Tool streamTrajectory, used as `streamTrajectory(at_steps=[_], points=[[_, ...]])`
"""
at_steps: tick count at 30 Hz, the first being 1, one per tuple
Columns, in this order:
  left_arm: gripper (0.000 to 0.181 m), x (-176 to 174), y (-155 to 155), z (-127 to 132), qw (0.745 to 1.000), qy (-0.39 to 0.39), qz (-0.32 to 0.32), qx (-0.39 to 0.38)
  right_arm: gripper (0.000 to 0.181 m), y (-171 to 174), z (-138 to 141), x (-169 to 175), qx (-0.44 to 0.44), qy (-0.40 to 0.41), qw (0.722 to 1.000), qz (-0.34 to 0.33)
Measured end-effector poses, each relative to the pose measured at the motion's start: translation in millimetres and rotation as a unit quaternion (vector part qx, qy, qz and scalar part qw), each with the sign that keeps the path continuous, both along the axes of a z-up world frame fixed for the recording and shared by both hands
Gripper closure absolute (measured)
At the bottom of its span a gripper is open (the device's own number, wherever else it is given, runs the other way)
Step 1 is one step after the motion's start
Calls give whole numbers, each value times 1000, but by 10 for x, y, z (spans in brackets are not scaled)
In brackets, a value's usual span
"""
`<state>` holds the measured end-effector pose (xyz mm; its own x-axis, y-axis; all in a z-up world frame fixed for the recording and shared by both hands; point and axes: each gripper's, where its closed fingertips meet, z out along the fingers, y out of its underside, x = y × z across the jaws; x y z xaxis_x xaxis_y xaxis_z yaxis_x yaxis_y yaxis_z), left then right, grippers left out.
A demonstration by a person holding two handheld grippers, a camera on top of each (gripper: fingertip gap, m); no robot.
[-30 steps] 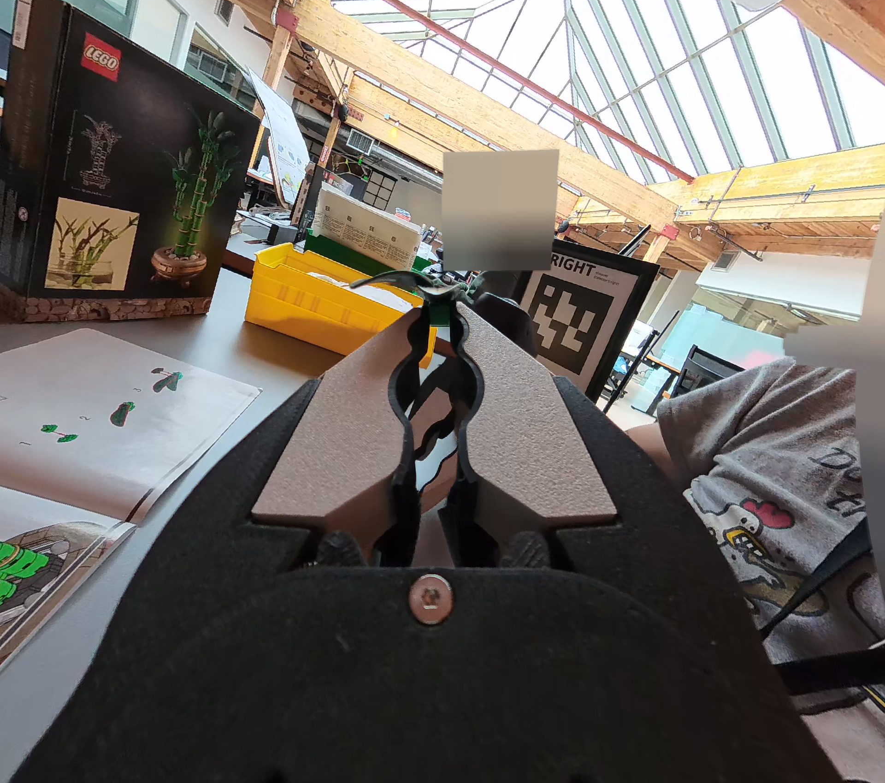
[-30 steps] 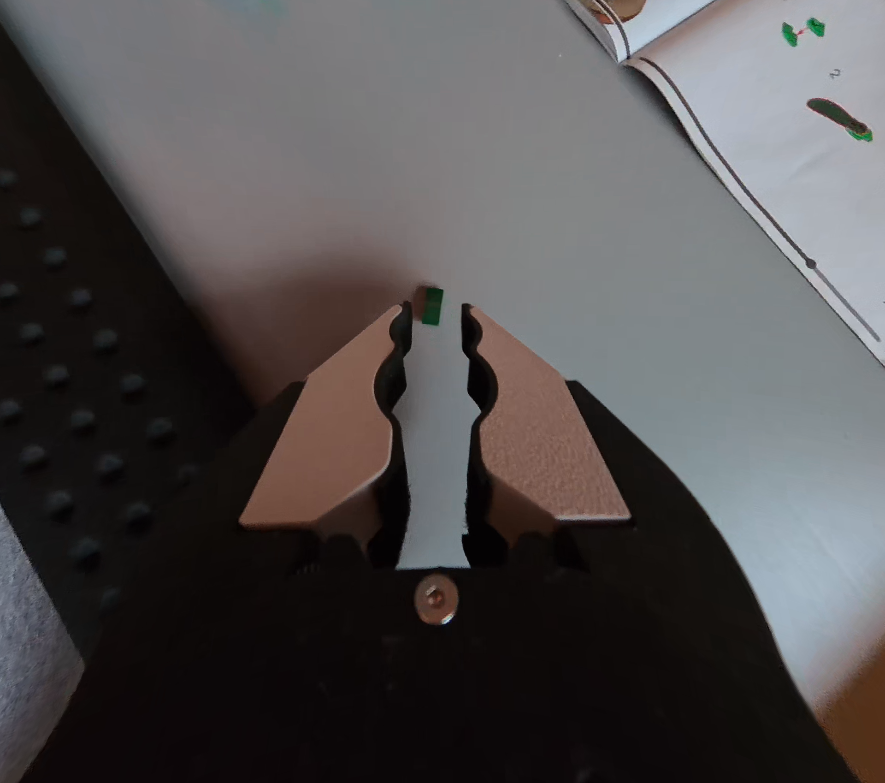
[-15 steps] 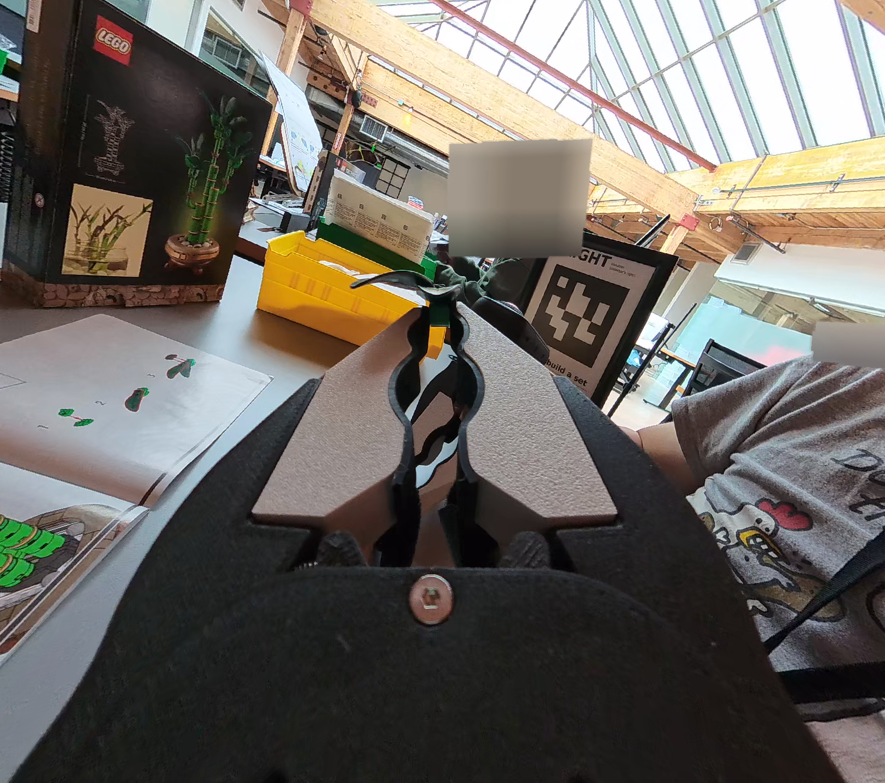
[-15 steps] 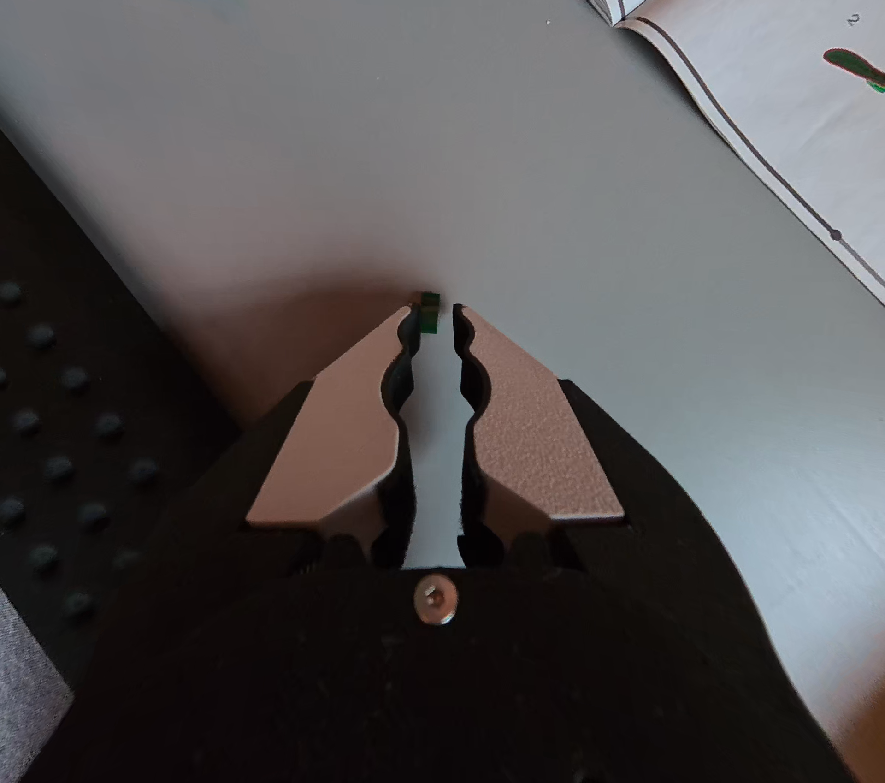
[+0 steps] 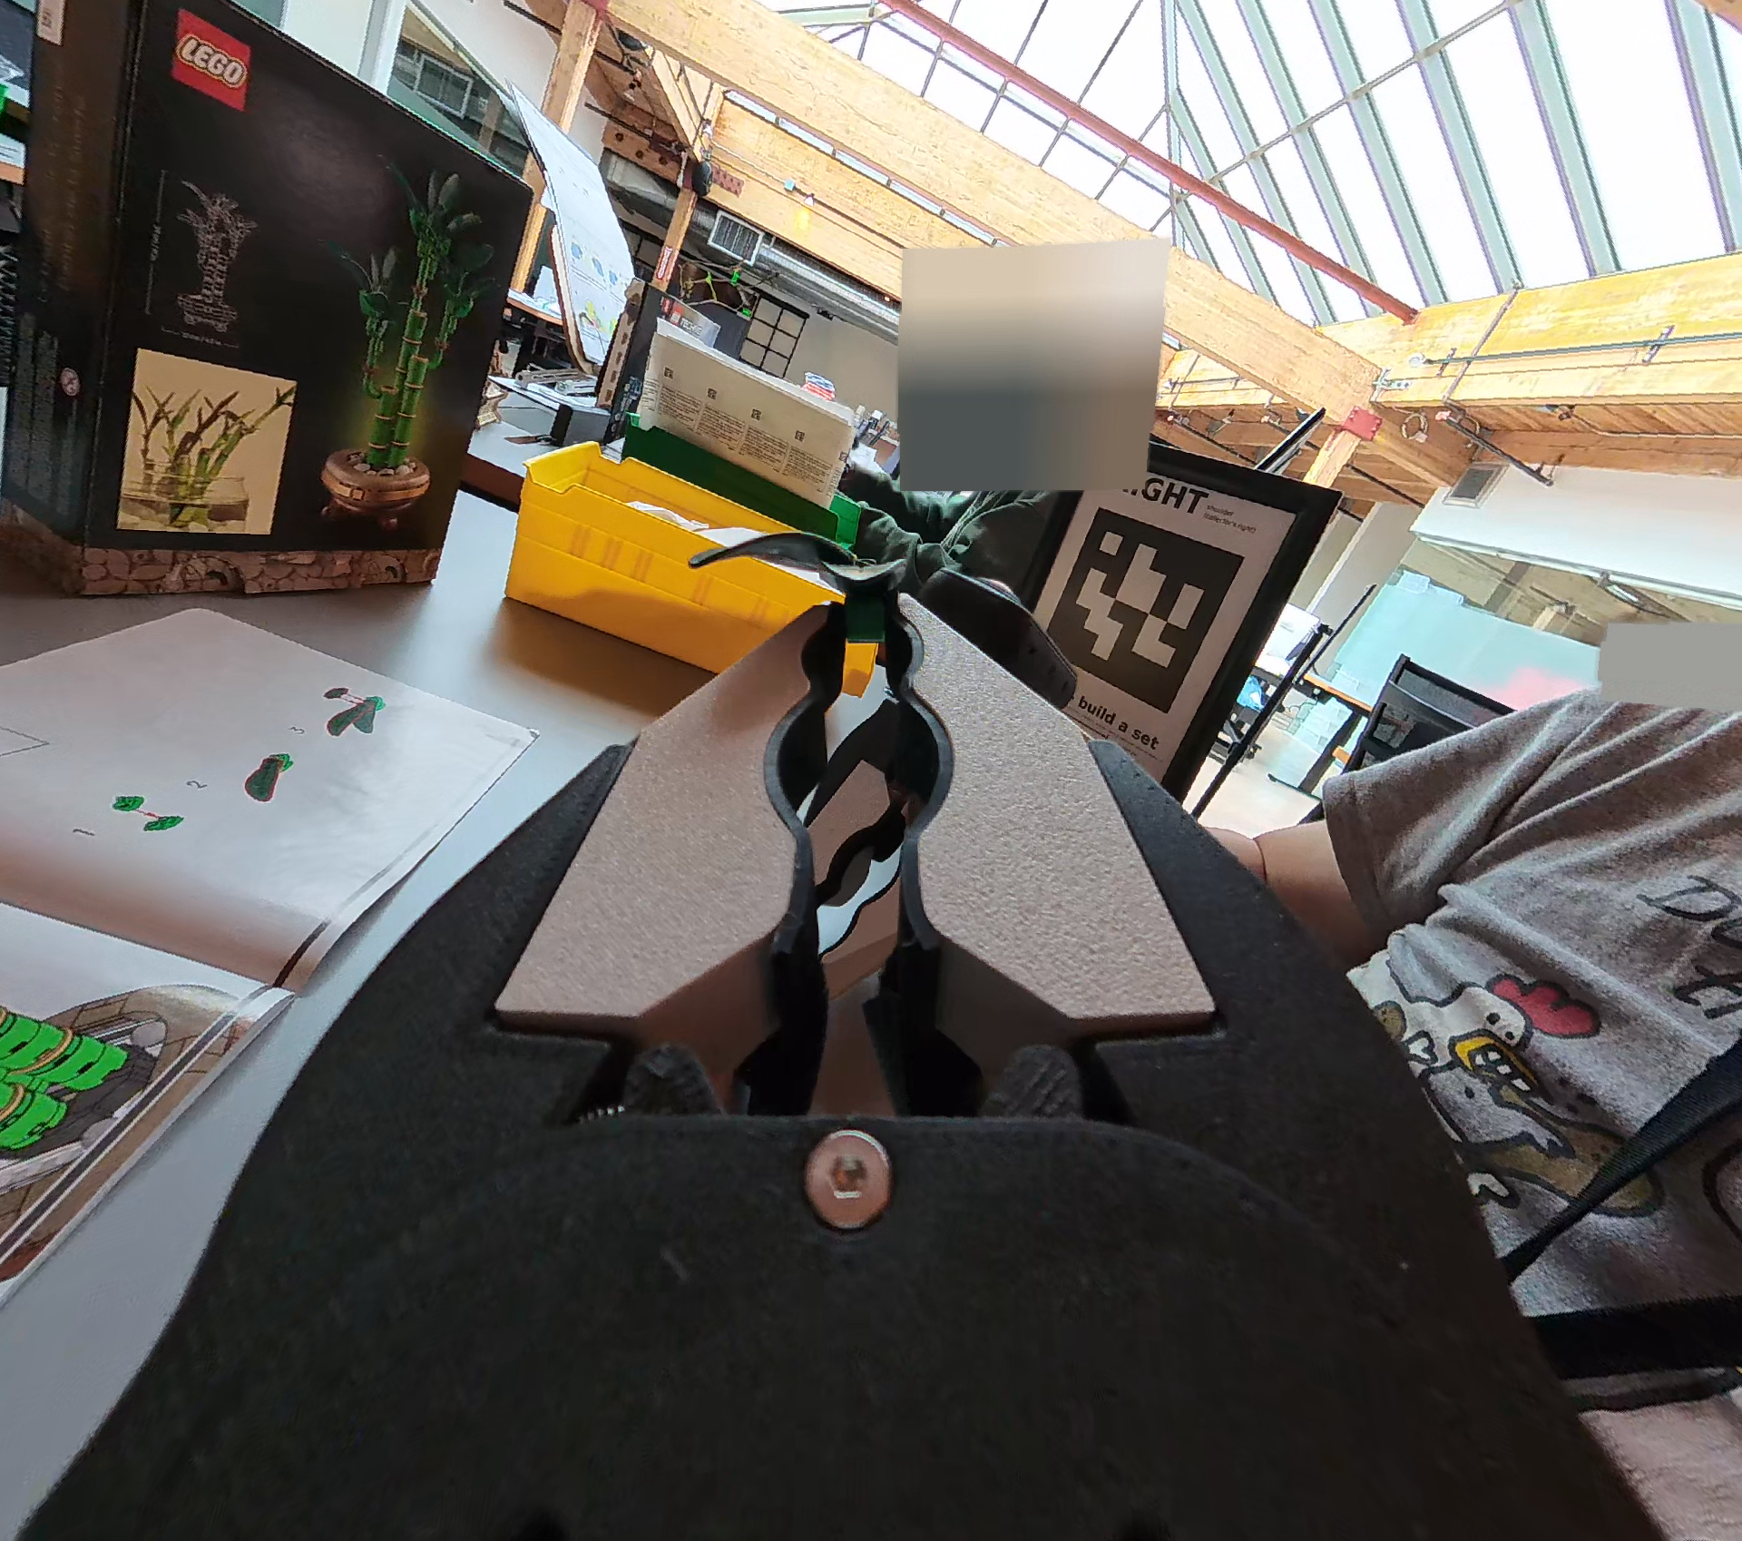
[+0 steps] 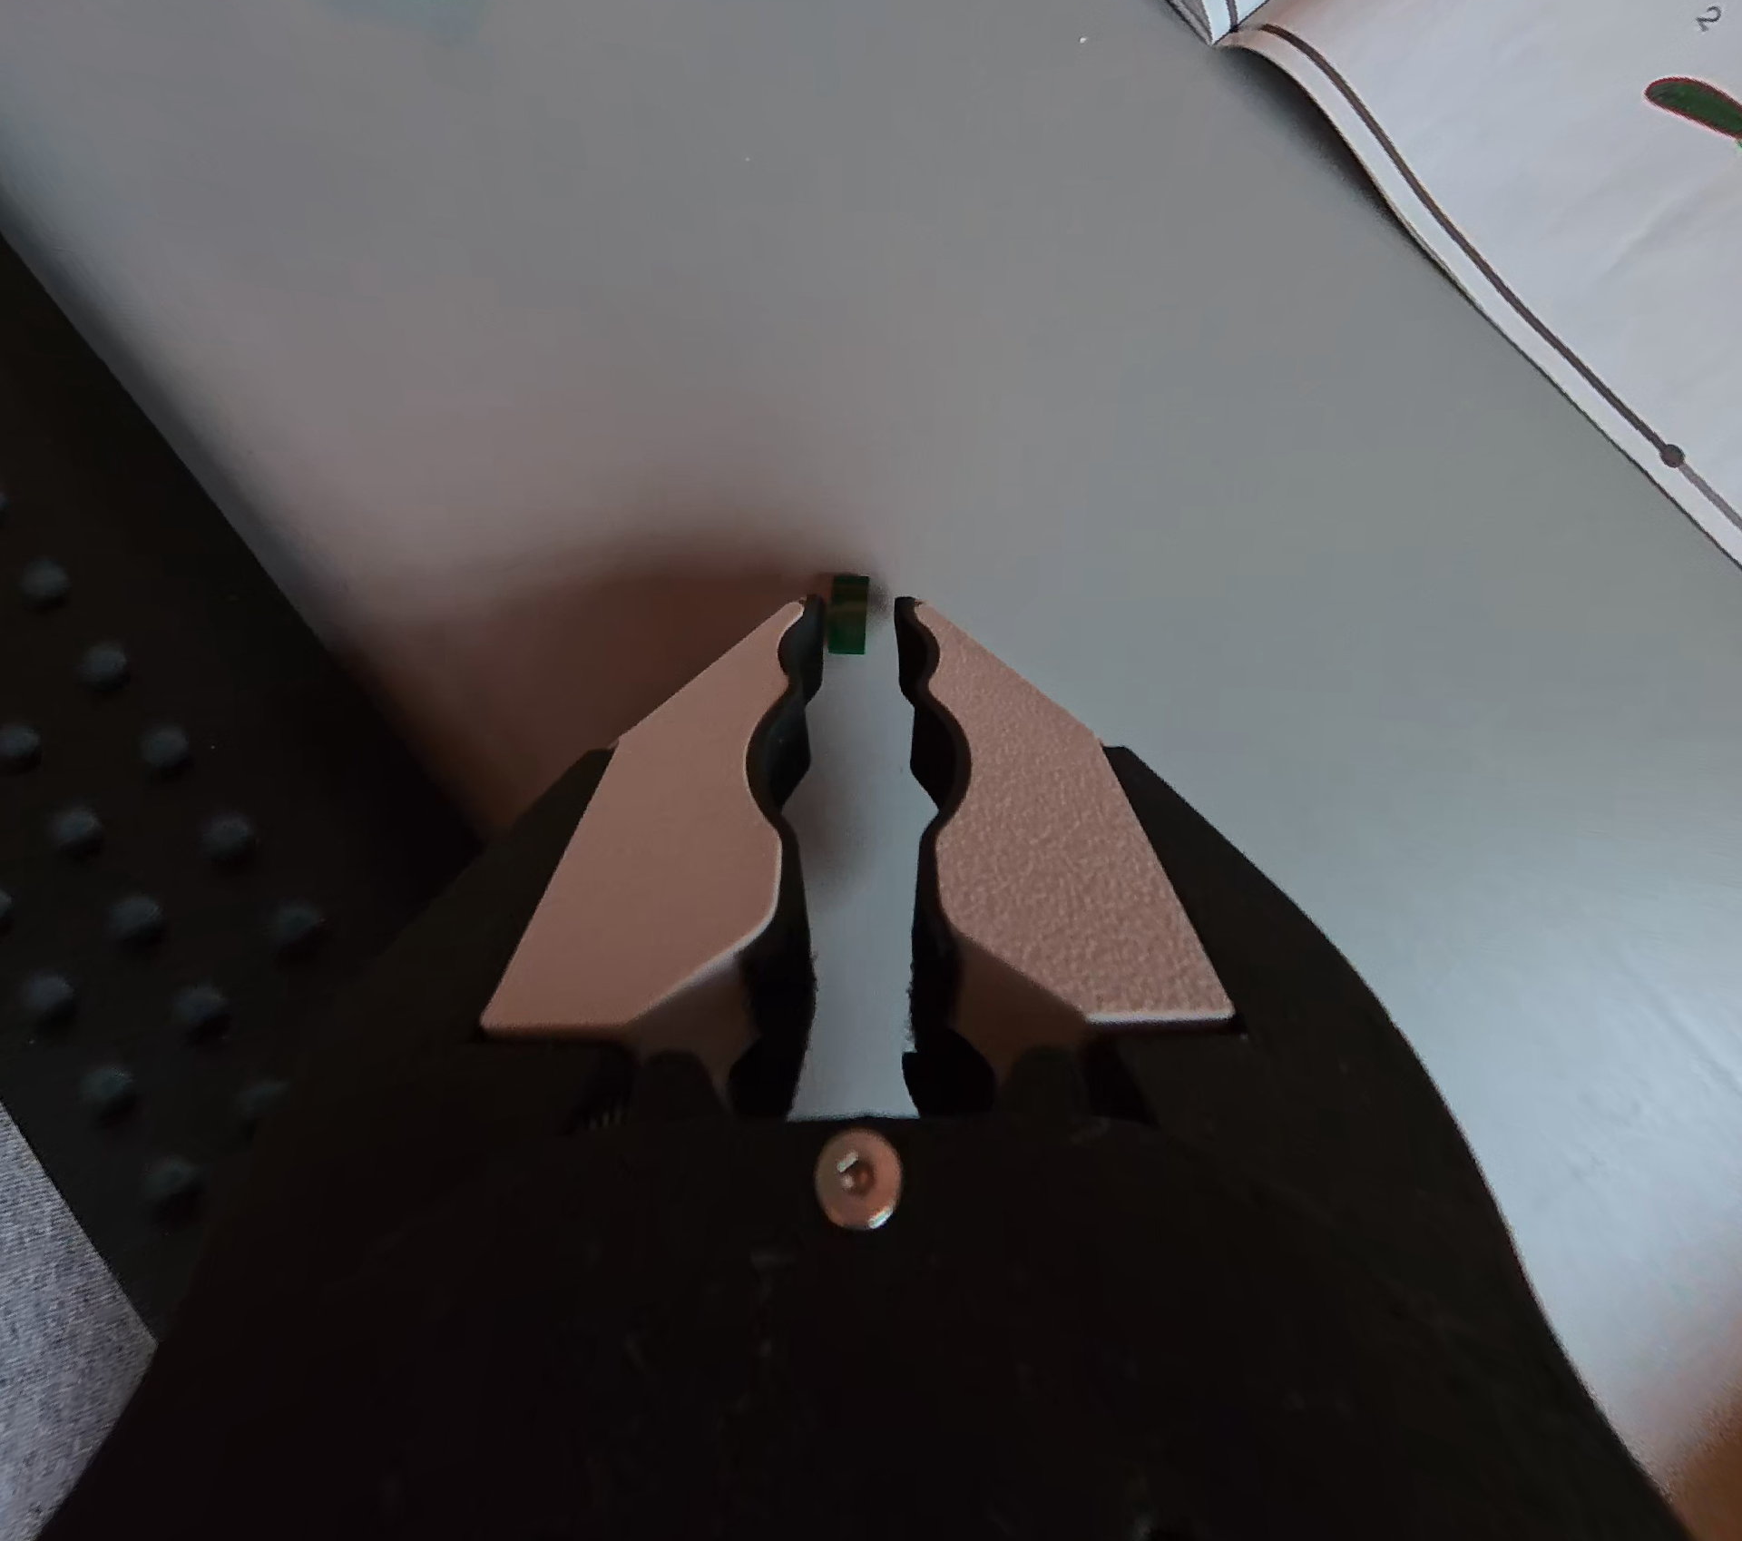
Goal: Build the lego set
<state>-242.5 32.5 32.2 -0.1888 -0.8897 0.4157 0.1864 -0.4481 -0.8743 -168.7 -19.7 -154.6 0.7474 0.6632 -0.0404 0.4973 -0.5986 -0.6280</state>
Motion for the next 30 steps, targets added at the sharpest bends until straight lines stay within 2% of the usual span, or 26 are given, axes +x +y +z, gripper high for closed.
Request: streamTrajectory(at_steps=[12, 17, 20, 24, 27, 30], points=[[176, 3, -10, 2, 1000, 2, 0, 3, 172, 11, -40, 20, 1, -9, 1000, 1], [176, 16, -21, -9, 1000, 5, -2, 4, 175, 71, 72, 25, 33, -12, 999, 3], [176, 36, -35, -30, 1000, 10, -5, 6, 175, 230, 474, 11, 105, -2, 994, 14], [175, 73, -78, -63, 1000, 12, -16, 10, 176, 596, 1467, 178, 274, -25, 961, -1], [176, 88, -119, -62, 999, 10, -21, 24, 175, 697, 2031, 91, 309, 10, 951, 16], [176, 79, -134, -41, 999, 5, -17, 37, 175, 673, 2419, -215, 293, 94, 949, 72]])
